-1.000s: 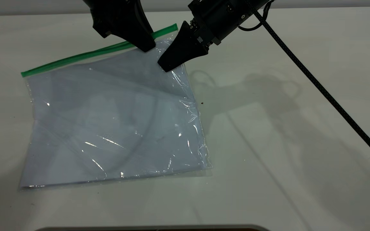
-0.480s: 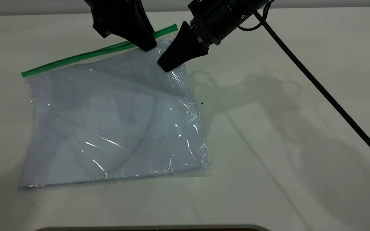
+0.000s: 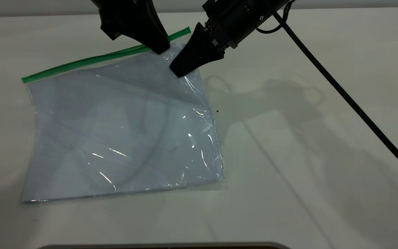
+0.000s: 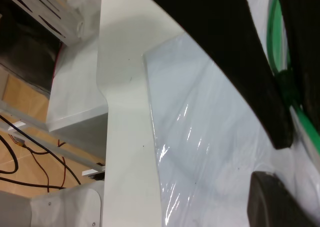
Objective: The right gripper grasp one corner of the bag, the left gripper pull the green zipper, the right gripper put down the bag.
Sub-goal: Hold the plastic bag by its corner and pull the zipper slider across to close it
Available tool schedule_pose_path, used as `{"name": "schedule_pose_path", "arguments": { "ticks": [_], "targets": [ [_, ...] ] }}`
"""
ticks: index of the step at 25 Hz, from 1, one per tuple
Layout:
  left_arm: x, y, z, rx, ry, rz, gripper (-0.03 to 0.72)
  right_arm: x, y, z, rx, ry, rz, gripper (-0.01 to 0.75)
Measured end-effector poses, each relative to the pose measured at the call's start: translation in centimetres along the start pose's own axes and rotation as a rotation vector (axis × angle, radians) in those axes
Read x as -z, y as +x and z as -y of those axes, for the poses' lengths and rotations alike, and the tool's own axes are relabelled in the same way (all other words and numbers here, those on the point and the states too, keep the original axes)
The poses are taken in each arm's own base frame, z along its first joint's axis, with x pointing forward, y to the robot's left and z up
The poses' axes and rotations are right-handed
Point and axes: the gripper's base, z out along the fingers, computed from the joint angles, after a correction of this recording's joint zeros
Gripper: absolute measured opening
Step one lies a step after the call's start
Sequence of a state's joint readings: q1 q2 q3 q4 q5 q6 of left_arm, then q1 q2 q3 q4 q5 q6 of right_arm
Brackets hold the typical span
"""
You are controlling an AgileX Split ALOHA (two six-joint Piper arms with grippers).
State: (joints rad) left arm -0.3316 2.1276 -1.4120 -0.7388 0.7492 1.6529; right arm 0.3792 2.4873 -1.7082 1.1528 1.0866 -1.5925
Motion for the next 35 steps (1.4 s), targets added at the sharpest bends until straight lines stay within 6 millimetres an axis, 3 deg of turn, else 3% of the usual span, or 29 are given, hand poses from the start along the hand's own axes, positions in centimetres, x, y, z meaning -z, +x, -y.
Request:
{"name": "schedule_pose_path", "arguments": {
  "ticks": [11, 22, 35],
  "targets": [
    [0.4, 0.4, -0.5, 0.022, -0.025, 0.008, 0.049, 2.5, 0.9, 1.3, -0.116, 0.011, 0.041, 0.033],
    [2.4, 3.5, -1.9, 0.086, -0.059, -0.010, 0.049, 6.3, 2.1, 3.0, -0.181, 0.061, 0.106, 0.033],
    [4.7, 7.4, -2.3, 0.148, -0.014, -0.043, 0.049, 7.6, 2.8, 3.8, -0.218, 0.107, 0.117, 0.033]
  ]
}}
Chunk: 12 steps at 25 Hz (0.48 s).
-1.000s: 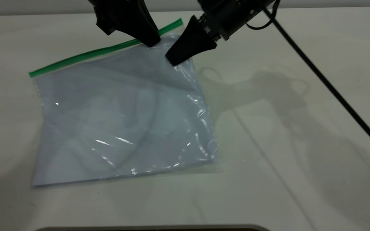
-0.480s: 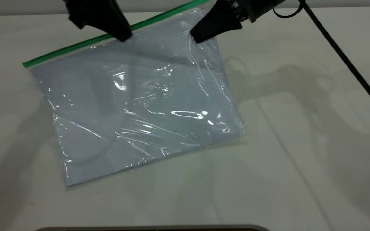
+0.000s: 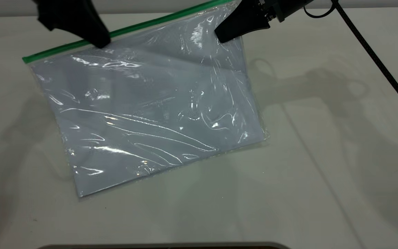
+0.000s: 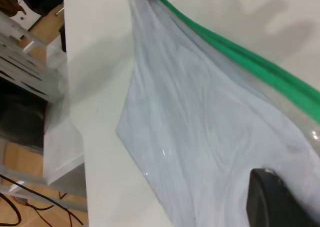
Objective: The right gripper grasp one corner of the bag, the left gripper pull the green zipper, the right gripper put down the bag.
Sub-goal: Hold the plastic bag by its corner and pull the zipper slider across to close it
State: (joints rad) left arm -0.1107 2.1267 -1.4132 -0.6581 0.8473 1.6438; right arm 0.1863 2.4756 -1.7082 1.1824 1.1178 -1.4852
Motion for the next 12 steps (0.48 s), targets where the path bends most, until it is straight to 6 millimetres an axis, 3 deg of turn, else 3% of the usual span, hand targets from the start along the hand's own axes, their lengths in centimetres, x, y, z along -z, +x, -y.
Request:
{"name": "schedule_pose_path", "arguments": {
  "ticks": [12],
  "targets": [
    [1.6, 3.5, -0.4, 0.002, 0.033, -0.097, 0.049, 0.3, 0.1, 0.6, -0.016, 0.050, 0.002, 0.033]
  ]
}}
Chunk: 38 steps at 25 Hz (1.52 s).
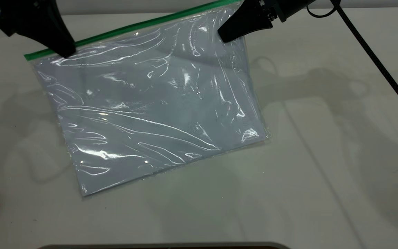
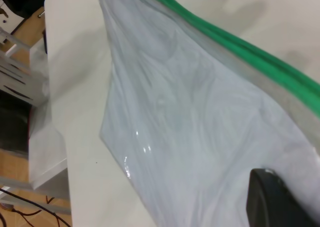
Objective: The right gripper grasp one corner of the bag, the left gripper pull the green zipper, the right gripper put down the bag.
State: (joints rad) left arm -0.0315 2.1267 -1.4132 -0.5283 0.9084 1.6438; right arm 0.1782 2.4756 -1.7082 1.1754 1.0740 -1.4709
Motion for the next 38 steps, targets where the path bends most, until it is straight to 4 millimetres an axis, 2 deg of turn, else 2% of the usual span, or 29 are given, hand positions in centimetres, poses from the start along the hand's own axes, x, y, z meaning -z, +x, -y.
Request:
{"name": "schedule_pose_path", "arguments": {
  "ticks": [19, 23, 26, 28, 33, 36, 38],
  "targets": [
    [0.1, 0.9, 0.0, -0.061, 0.006, -0.104, 0.055, 0.0, 0.0, 0.3, 0.003, 0.032, -0.004, 0.038],
    [0.1, 0.9, 0.0, -0.060, 0.005, -0.103, 0.068, 0.0, 0.0, 0.4, -0.009, 0.046, -0.004, 0.065],
    [0.1, 0.9, 0.0, -0.058, 0.004, -0.100, 0.102, 0.0, 0.1, 0.6, -0.034, 0.067, -0.007, 0.124],
    [0.1, 1.0, 0.0, -0.048, 0.005, -0.090, 0.152, 0.2, 0.2, 1.0, -0.043, 0.096, -0.009, 0.198],
    [0.2, 0.4, -0.3, 0.036, -0.023, -0.010, 0.349, 0.7, 0.3, 1.9, -0.095, 0.170, 0.004, 0.435],
    [0.3, 0.2, -0.7, 0.134, -0.071, 0.011, 0.459, 0.9, 0.4, 2.4, -0.134, 0.219, 0.004, 0.536],
    [0.8, 0.0, -1.0, 0.215, -0.123, 0.019, 0.519, 1.3, 0.6, 2.9, -0.171, 0.259, -0.005, 0.572]
  ]
}}
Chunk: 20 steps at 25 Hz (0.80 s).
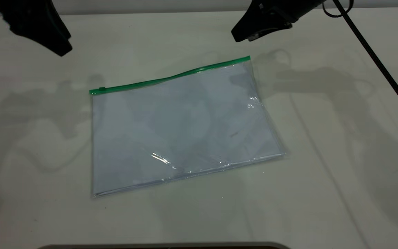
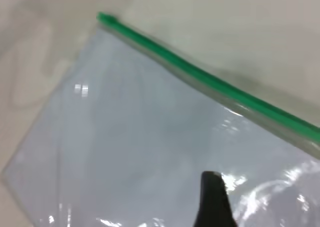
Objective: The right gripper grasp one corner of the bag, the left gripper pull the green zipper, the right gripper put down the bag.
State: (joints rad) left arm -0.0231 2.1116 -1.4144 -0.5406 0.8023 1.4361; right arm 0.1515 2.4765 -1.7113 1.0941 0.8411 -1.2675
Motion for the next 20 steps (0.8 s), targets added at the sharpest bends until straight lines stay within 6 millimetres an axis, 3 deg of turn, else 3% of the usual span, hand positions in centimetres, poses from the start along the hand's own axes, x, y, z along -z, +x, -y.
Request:
{"name": "schedule_pose_path", "arguments": {
  "ticks": [4, 6, 9, 13, 16, 20],
  "targets": [
    [2.9, -1.2, -0.1, 0.149, -0.133, 0.049, 0.571, 2.5, -1.1, 1.4, -0.066, 0.082, -0.038, 0.581],
    [5.4, -2.1, 0.4, 0.220, -0.184, 0.086, 0.575, 5.0, -2.7, 1.6, -0.073, 0.148, -0.050, 0.579],
    [9.1, -3.1, 2.0, 0.332, -0.228, 0.129, 0.577, 10.2, -6.2, 1.1, -0.070, 0.269, -0.034, 0.579],
    [15.0, -3.8, 4.9, 0.393, -0.338, 0.152, 0.577, 17.7, -10.0, -1.4, -0.073, 0.357, 0.015, 0.579],
    [19.0, -3.8, 7.2, 0.434, -0.457, 0.164, 0.577, 22.9, -11.9, -4.4, -0.066, 0.367, 0.057, 0.578],
    [24.2, -3.7, 11.1, 0.535, -0.589, 0.256, 0.577, 28.5, -13.9, -9.0, -0.028, 0.397, 0.149, 0.578]
  ]
}}
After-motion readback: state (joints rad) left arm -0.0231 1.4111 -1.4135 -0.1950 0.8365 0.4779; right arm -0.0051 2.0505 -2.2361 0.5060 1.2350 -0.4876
